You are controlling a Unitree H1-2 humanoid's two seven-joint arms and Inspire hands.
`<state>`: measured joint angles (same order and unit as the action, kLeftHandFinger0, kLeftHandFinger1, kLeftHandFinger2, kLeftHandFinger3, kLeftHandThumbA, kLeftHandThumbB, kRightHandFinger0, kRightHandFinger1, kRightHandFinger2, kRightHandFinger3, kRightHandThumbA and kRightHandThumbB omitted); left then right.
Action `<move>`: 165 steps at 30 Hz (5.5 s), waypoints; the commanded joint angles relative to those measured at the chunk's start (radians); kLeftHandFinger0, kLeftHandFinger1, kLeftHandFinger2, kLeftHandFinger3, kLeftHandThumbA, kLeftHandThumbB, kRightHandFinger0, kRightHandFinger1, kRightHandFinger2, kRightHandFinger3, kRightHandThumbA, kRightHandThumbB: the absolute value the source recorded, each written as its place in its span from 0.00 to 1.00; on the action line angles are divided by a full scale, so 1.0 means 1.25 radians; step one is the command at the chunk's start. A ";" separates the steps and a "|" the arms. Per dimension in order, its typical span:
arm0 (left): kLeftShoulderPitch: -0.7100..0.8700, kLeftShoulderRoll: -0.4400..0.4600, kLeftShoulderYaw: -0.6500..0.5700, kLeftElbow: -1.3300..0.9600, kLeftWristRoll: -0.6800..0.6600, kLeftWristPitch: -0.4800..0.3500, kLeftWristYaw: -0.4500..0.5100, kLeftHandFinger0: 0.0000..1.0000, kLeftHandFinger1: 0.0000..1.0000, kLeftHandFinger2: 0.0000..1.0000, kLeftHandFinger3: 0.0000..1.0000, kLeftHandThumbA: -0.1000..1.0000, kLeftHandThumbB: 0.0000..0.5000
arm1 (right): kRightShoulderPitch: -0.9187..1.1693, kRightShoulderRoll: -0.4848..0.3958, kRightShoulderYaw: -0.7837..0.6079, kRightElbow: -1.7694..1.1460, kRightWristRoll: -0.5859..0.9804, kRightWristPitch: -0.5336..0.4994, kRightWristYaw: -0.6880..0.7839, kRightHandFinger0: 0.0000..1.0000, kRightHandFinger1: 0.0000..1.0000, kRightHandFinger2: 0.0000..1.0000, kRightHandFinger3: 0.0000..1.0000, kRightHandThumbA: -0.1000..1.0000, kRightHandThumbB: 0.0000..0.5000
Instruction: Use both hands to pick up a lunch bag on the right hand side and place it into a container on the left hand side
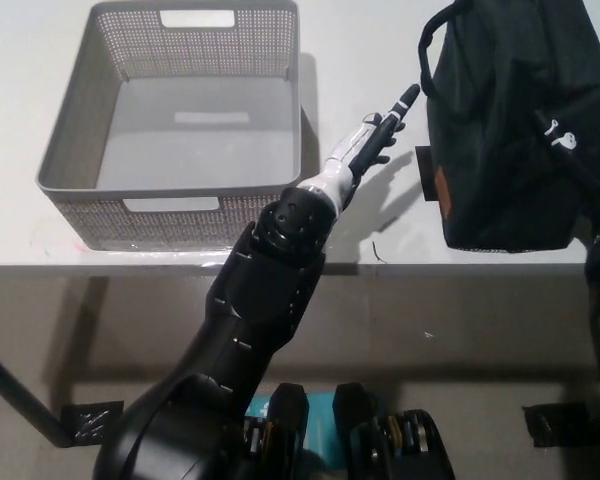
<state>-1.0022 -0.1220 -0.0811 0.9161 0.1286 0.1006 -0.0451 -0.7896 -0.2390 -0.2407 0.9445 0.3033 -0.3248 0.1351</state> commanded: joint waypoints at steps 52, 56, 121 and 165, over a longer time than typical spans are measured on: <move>-0.168 -0.045 0.001 0.109 -0.040 -0.111 0.040 1.00 1.00 1.00 1.00 1.00 0.67 | -0.026 0.281 0.085 -0.319 -0.075 0.088 -0.206 1.00 1.00 1.00 1.00 1.00 0.24; -0.186 -0.052 -0.012 0.083 -0.041 -0.090 0.023 1.00 1.00 1.00 1.00 1.00 0.68 | -0.015 0.278 0.081 -0.410 -0.083 0.143 -0.236 1.00 1.00 1.00 1.00 1.00 0.26; 0.084 0.247 0.314 -0.759 -0.270 0.256 0.014 1.00 1.00 1.00 1.00 1.00 0.74 | -0.427 0.495 0.373 -0.114 -0.196 0.186 -0.277 1.00 1.00 1.00 1.00 1.00 0.33; 0.114 0.738 0.055 -0.567 -0.069 0.296 -0.184 1.00 1.00 1.00 1.00 1.00 0.33 | -0.383 0.134 0.627 -0.255 -0.474 0.519 -0.082 0.64 0.74 0.85 1.00 0.57 0.20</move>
<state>-0.7857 0.4933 0.0406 0.2590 -0.0788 0.4593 -0.1207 -1.2667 0.1799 0.2922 1.0422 0.0878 -0.1331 -0.1872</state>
